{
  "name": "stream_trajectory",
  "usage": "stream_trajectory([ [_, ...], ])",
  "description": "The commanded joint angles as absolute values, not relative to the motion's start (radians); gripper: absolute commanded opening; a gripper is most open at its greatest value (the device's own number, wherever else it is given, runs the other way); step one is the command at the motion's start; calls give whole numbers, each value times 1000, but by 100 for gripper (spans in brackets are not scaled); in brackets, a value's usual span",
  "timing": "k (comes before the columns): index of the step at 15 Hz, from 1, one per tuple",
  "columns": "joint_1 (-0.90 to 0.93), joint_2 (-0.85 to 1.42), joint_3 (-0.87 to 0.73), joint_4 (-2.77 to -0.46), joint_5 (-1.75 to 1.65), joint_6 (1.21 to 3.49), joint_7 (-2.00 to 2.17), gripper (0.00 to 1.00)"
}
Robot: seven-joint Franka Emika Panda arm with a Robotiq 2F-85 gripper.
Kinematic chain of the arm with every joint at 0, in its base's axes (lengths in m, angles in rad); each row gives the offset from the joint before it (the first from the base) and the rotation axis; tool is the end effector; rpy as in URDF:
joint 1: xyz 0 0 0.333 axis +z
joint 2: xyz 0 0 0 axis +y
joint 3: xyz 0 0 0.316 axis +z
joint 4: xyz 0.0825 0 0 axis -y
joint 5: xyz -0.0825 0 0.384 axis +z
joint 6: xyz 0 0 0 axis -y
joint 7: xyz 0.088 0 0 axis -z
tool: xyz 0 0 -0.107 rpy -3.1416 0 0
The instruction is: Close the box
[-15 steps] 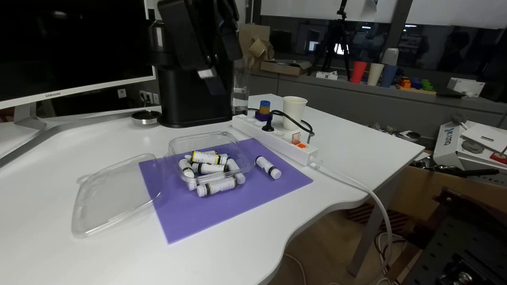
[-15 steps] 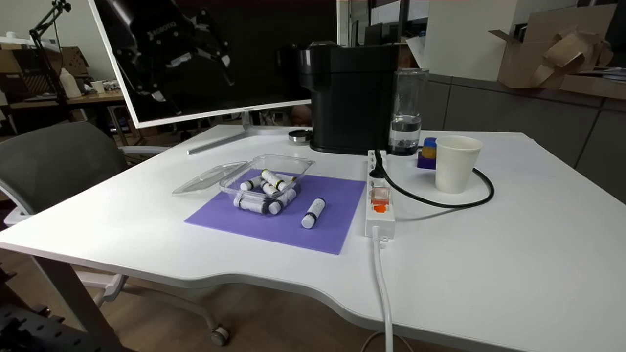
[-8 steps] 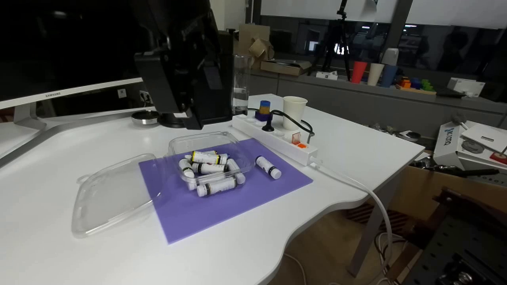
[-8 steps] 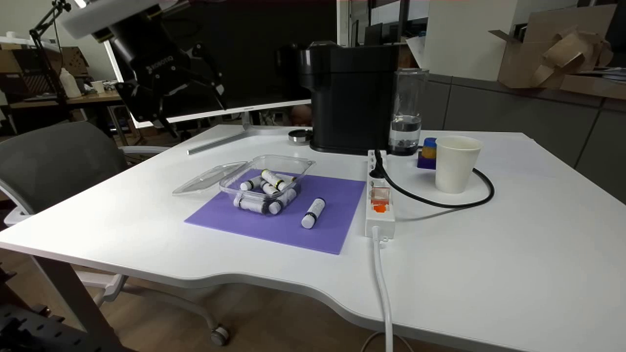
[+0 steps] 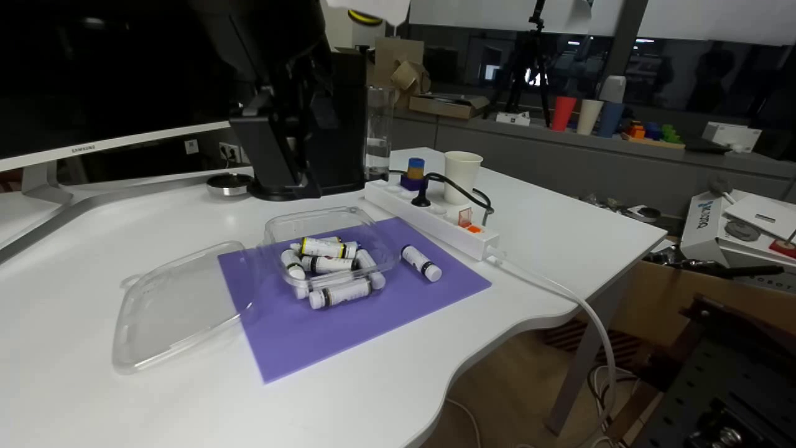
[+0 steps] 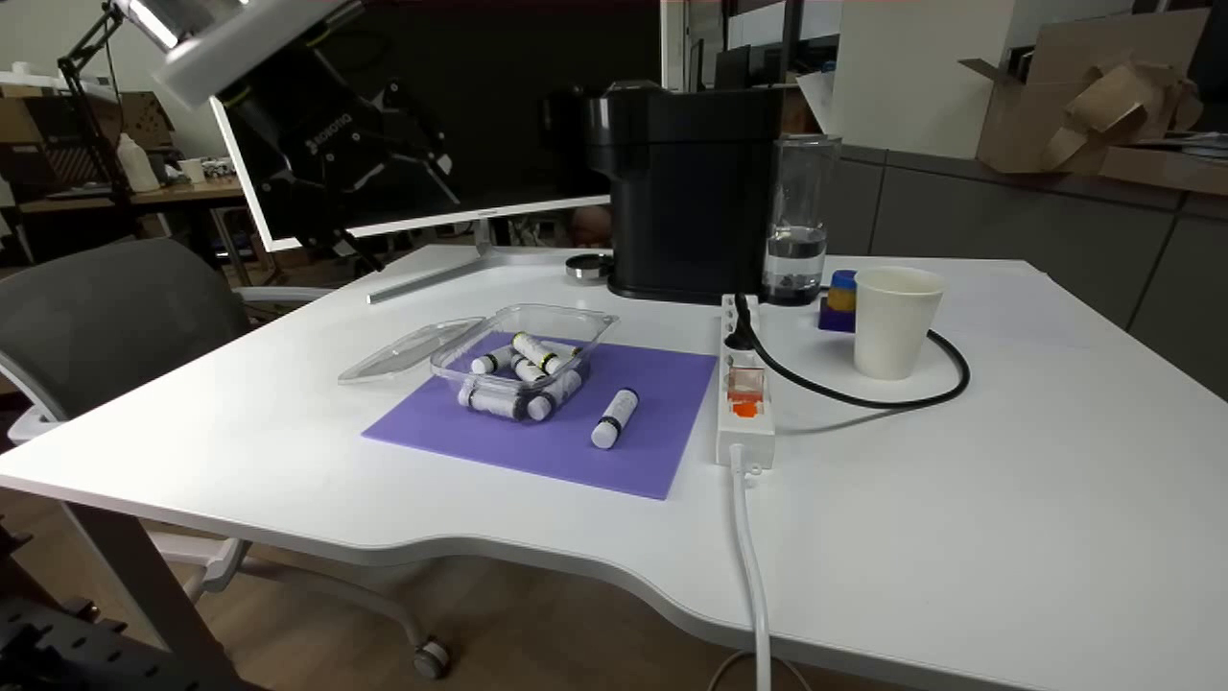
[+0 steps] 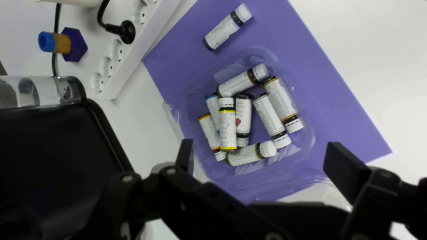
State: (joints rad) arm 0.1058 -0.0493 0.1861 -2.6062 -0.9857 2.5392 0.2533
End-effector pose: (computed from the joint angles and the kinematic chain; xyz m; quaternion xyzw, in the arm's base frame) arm 0.4084 0.1323 0.2661 0.8720 0.4091 0.0627 0.2613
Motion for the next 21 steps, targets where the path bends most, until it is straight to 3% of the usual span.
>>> stream_trajectory([
  [1,87,54,181,-2559,-1265,2606,492,100],
  [11,97,361,157,-2422,-1553,2744,708,100],
  [21,140,502,165,-2324,-1730,2731,716,100],
])
